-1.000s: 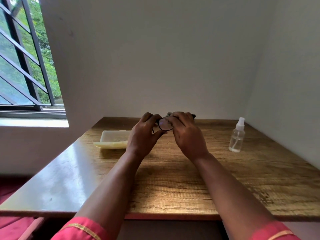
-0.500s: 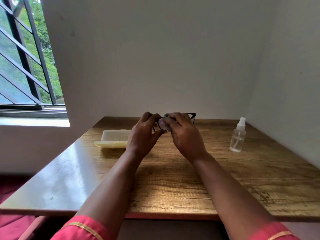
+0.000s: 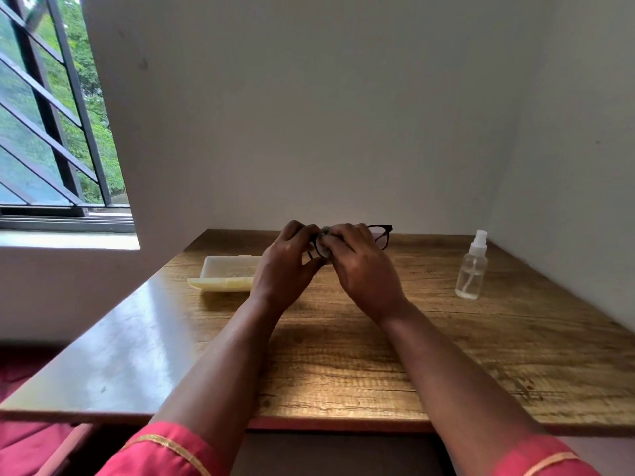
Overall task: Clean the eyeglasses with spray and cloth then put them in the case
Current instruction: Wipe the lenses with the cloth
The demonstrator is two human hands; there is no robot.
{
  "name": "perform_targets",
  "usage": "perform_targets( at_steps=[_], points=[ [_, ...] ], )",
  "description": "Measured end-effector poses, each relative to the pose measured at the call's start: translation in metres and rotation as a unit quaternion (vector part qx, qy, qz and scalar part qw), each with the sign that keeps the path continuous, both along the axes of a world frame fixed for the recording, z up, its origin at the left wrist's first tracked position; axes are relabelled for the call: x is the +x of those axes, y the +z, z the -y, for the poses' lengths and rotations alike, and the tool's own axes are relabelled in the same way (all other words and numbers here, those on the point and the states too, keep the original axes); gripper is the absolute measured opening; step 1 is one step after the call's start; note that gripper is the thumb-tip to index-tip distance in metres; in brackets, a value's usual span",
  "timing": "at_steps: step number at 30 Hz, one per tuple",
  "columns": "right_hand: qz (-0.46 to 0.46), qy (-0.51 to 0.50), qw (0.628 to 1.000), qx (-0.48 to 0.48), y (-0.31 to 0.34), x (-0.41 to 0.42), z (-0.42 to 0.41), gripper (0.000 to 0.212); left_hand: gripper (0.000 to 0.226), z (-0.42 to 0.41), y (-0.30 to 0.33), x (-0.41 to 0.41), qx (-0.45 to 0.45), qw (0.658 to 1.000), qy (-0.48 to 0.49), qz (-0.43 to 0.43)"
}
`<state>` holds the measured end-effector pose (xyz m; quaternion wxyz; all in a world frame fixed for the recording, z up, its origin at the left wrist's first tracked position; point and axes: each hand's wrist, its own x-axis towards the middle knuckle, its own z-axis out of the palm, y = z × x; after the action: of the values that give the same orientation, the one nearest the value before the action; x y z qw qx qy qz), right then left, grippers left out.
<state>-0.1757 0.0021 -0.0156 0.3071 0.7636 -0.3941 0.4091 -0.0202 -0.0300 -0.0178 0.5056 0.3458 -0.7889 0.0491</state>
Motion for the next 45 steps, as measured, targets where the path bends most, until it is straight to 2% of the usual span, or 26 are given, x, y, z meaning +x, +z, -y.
perform_targets(
  at_steps=[6, 9, 17, 22, 26, 30, 35, 41, 45],
  points=[
    [0.134, -0.046, 0.990, -0.013, 0.002, -0.025, 0.006, 0.023, 0.044, 0.001, 0.001, 0.002, -0.008, 1.000, 0.015, -0.018],
    [0.172, -0.059, 0.983, 0.002, 0.002, -0.038, 0.006, 0.021, 0.043, 0.003, 0.001, 0.005, -0.016, 0.999, 0.019, -0.041],
    [0.120, 0.007, 0.992, 0.042, 0.001, -0.031, 0.004, 0.016, 0.046, 0.004, 0.000, 0.006, -0.011, 0.999, 0.022, -0.031],
    [0.172, -0.039, 0.984, 0.006, 0.001, -0.036, 0.007, 0.023, 0.048, 0.001, 0.000, 0.002, -0.013, 1.000, 0.009, -0.003],
    [0.217, -0.069, 0.974, 0.009, 0.000, -0.043, 0.007, 0.019, 0.046, 0.002, 0.000, 0.003, -0.018, 0.999, 0.019, -0.024],
    [0.191, -0.052, 0.980, 0.032, -0.002, -0.039, 0.006, 0.017, 0.045, 0.003, 0.001, 0.007, -0.018, 0.998, 0.031, -0.044],
    [0.145, -0.014, 0.989, 0.036, 0.000, -0.029, 0.004, 0.018, 0.046, 0.003, 0.000, 0.005, -0.019, 0.999, 0.020, -0.025],
    [0.204, -0.051, 0.978, 0.015, 0.000, -0.036, 0.008, 0.020, 0.045, 0.002, 0.000, 0.004, -0.022, 1.000, 0.002, -0.013],
    [0.214, -0.066, 0.974, 0.027, -0.001, -0.039, 0.006, 0.019, 0.044, 0.004, -0.001, 0.006, -0.017, 0.999, 0.018, -0.040]
  ],
)
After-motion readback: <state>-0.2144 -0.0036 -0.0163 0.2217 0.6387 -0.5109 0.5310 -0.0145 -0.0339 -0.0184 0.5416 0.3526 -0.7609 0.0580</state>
